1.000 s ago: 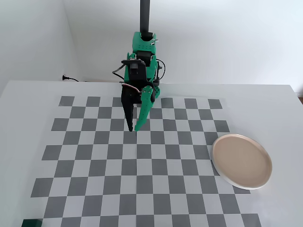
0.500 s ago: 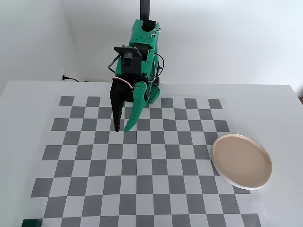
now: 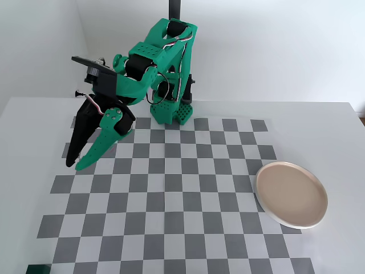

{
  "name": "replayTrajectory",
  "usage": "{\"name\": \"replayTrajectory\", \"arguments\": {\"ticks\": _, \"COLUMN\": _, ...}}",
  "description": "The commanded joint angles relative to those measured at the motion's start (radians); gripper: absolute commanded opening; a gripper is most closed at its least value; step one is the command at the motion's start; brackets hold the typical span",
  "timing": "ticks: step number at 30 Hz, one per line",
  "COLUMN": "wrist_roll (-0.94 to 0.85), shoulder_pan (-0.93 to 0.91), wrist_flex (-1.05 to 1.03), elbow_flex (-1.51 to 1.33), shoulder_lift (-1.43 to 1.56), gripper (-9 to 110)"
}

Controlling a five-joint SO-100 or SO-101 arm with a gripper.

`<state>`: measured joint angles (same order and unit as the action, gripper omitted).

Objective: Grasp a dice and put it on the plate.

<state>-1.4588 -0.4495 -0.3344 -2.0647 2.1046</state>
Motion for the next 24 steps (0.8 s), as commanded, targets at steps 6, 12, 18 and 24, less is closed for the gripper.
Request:
{"name": "replayTrajectory", "arguments": {"ticks": 6, "wrist_roll": -0.020, "shoulder_pan": -0.091, "wrist_flex": 0.037, "elbow_flex": 0.241, "shoulder_lift": -0.167, "gripper": 7}}
{"name": "replayTrajectory", "arguments": {"ticks": 12, "wrist_roll": -0.026, "shoulder_pan": -0.080, "wrist_flex": 0.052, "elbow_flex": 0.278, "shoulder_lift": -0.242, "gripper": 11}}
{"name": "replayTrajectory", "arguments": {"ticks": 18, "wrist_roll": -0.018, "shoulder_pan": -0.046, "wrist_flex": 0.041, "elbow_flex": 0.339, "shoulder_lift": -0.307, "gripper": 14}}
{"name": "replayTrajectory", "arguments": {"ticks": 24, "wrist_roll": 0.002, "shoulder_pan": -0.043, "wrist_flex": 0.032, "elbow_flex": 0.446, "shoulder_lift": -0.430, "gripper": 14}}
